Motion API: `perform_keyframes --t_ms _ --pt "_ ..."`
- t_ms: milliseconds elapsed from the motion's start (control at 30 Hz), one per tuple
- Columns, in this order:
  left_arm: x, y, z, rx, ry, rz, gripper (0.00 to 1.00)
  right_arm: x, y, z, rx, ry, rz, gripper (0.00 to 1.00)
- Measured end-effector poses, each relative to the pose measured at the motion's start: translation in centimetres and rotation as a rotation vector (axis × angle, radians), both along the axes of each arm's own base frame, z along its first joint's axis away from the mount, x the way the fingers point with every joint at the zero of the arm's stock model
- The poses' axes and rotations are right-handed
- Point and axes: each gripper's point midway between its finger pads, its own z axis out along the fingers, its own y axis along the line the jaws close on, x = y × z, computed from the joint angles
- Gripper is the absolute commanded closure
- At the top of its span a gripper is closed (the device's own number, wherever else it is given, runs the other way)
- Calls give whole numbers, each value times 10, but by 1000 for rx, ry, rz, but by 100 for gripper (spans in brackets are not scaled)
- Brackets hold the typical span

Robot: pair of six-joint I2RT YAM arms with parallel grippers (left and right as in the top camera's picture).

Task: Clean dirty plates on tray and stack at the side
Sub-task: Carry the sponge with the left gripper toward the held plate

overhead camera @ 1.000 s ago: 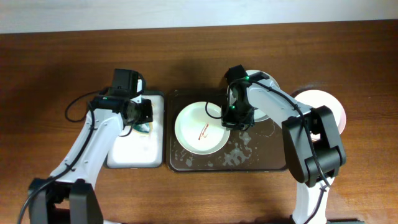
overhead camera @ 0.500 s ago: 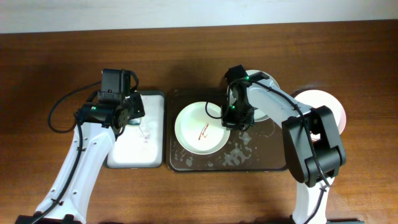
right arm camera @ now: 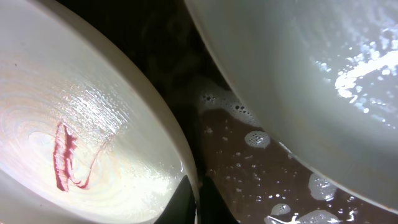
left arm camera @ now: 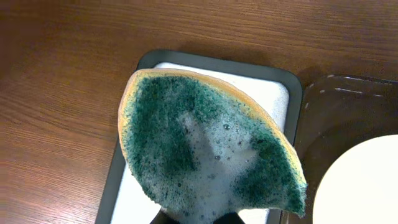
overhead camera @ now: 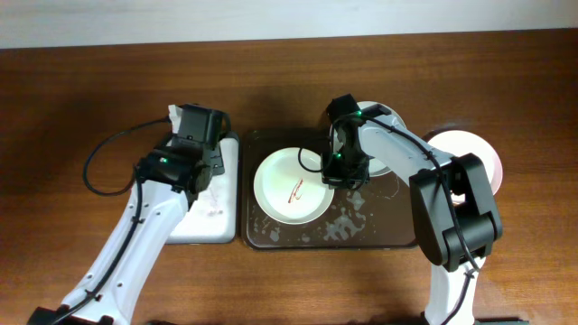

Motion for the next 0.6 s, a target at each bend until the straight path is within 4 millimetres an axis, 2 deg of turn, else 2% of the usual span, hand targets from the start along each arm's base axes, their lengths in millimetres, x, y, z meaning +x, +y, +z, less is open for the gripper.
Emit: perform_keyframes --t_ms 600 --pt "0 3 2 31 -7 10 100 0 0 0 0 0 0 96"
